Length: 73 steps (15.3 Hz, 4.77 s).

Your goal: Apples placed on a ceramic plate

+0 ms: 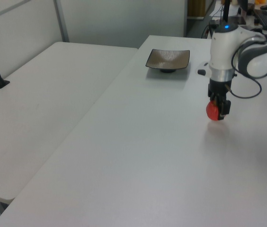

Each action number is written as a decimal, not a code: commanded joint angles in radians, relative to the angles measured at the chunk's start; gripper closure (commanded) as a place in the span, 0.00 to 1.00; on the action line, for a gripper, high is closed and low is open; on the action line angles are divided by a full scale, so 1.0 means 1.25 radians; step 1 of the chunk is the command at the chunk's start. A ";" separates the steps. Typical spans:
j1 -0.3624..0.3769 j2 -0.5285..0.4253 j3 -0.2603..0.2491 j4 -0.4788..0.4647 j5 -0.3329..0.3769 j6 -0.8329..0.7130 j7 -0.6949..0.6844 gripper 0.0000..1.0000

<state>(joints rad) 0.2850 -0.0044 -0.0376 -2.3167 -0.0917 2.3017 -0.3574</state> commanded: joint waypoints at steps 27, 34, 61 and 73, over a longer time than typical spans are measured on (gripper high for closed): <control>-0.249 0.402 -0.154 0.826 0.183 -0.204 0.021 0.97; -0.270 0.536 -0.155 0.830 0.181 0.073 0.049 0.90; -0.277 0.475 -0.145 0.754 0.169 0.158 0.083 0.00; -0.185 0.047 -0.133 0.683 0.165 -0.512 0.294 0.00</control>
<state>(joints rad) 0.0065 0.1870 -0.2149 -1.3829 0.1160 1.8101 -0.0510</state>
